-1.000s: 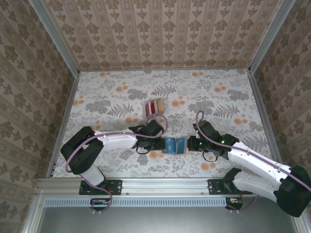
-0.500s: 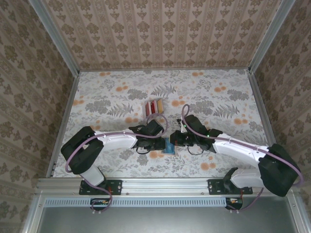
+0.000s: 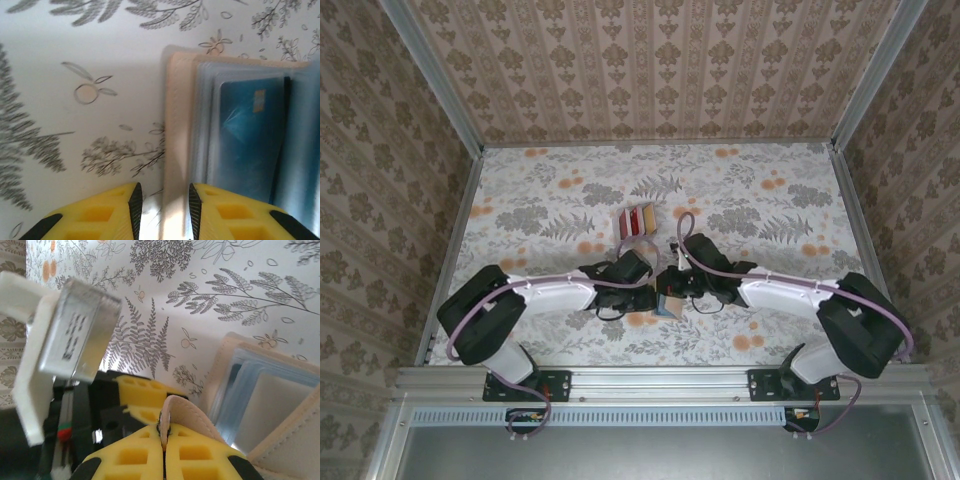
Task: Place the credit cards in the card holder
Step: Close the card holder at the bottom-center of the table.
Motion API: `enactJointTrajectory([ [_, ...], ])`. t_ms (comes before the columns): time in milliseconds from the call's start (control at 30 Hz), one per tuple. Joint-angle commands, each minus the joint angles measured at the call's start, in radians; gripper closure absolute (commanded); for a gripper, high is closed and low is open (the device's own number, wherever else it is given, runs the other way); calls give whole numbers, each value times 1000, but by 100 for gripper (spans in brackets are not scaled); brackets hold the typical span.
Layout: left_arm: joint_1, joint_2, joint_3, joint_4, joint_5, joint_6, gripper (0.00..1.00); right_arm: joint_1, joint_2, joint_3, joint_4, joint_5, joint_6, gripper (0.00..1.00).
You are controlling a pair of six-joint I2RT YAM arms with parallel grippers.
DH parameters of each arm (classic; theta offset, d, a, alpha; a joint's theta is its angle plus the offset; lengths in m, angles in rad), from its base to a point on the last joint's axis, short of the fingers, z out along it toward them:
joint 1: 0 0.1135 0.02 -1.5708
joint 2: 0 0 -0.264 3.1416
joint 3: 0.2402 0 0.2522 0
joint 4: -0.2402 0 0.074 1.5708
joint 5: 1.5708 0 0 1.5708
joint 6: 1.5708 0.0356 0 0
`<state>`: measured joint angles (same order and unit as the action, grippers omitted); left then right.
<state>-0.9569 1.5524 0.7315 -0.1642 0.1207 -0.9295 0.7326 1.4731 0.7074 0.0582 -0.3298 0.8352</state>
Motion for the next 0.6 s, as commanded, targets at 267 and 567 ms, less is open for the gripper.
enactJointTrajectory([
  [267, 58, -282, -147, -109, -137, -67, 66, 44, 212, 111, 3, -5, -16, 84],
  [567, 102, -365, -174, -127, -143, -56, 65, 64, 151, 181, -104, 2, -50, 57],
])
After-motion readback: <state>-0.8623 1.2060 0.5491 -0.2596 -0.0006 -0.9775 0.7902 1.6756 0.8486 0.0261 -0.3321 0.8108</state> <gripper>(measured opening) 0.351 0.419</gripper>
